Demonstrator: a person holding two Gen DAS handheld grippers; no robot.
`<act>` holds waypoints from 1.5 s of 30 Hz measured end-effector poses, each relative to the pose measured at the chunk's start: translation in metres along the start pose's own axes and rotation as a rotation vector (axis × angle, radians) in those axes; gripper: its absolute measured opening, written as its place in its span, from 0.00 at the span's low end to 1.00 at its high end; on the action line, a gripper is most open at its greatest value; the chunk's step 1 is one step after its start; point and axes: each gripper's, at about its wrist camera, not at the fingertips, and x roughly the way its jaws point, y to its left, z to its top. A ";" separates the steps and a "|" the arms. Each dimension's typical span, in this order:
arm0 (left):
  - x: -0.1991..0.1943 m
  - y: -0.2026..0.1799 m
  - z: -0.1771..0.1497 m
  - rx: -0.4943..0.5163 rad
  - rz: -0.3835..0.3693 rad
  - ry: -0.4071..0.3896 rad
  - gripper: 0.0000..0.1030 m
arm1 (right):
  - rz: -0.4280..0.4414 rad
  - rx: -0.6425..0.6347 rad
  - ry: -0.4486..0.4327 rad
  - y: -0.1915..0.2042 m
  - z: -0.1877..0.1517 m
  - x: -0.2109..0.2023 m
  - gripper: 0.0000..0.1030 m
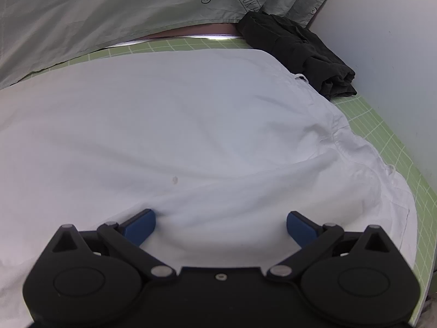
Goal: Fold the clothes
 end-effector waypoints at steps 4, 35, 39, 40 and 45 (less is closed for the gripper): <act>0.016 -0.022 -0.001 0.056 0.012 -0.009 0.23 | -0.003 0.000 0.002 0.001 0.001 0.000 1.00; 0.074 -0.174 0.032 0.246 -0.141 -0.185 0.45 | 0.012 0.032 -0.003 -0.003 -0.001 0.000 1.00; 0.054 -0.153 0.029 0.201 -0.129 -0.202 0.47 | 0.018 0.046 0.002 -0.004 -0.002 0.001 1.00; 0.049 -0.148 0.029 0.189 -0.129 -0.204 0.48 | 0.019 0.049 0.003 -0.005 -0.002 0.001 1.00; 0.038 -0.123 0.026 0.118 -0.113 -0.194 0.49 | 0.027 0.066 0.009 -0.006 -0.002 0.001 1.00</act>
